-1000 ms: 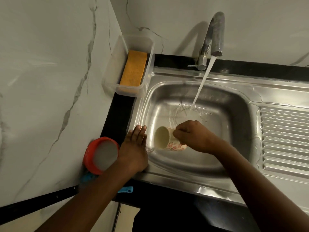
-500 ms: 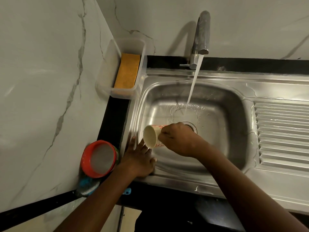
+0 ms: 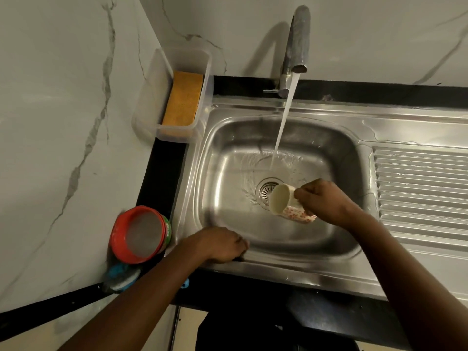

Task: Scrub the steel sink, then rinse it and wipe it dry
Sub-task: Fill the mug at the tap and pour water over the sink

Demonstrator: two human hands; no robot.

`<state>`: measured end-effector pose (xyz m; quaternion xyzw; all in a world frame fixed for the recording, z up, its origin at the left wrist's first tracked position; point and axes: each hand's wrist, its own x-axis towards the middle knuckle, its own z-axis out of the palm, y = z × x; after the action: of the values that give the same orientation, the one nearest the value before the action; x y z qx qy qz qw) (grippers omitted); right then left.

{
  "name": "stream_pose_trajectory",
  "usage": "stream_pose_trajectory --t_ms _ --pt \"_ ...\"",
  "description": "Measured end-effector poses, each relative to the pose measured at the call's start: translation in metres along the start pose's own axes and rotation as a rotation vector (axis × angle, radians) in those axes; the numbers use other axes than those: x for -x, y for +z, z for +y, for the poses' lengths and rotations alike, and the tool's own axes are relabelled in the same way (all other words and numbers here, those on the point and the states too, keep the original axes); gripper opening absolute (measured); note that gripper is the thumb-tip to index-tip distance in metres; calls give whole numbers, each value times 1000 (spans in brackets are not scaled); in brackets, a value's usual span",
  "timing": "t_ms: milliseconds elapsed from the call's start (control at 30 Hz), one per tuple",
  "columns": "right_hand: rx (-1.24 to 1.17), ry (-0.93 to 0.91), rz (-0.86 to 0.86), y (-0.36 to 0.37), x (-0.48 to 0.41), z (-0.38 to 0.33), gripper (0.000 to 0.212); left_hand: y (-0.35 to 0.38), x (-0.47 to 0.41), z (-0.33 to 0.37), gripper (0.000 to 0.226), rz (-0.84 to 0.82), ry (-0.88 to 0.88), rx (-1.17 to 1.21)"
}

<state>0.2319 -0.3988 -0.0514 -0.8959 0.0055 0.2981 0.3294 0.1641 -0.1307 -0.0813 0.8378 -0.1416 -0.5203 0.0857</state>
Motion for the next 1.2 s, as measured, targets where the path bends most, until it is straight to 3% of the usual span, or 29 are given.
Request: stream_pose_trajectory --t_ms 167,367,467,567,767,933,1033,1100,1200 --pt "149 -126 29 26 -2 -23 39 -8 -9 17 50 -98 66 146" --pt "740 -393 -290 7 10 -28 35 -4 -21 32 54 -97 95 167" --pt "960 -412 -287 -14 13 -18 35 -2 -27 49 47 -144 183 180" --pt "998 -340 -174 -29 13 -4 39 -1 -32 66 44 -139 234 259" --pt "366 57 58 -17 2 25 38 -5 -33 52 39 -40 171 158" --pt "26 285 -33 20 -18 15 41 -17 -30 9 40 210 -73 198" --pt "-3 249 -126 44 -34 -19 39 -26 -28 -9 39 400 -221 350" --pt "-371 297 -86 54 -47 -44 40 -32 -28 -14 39 516 -267 485" --pt "-836 365 107 55 -64 -70 43 -42 -25 -15 45 611 -272 699"
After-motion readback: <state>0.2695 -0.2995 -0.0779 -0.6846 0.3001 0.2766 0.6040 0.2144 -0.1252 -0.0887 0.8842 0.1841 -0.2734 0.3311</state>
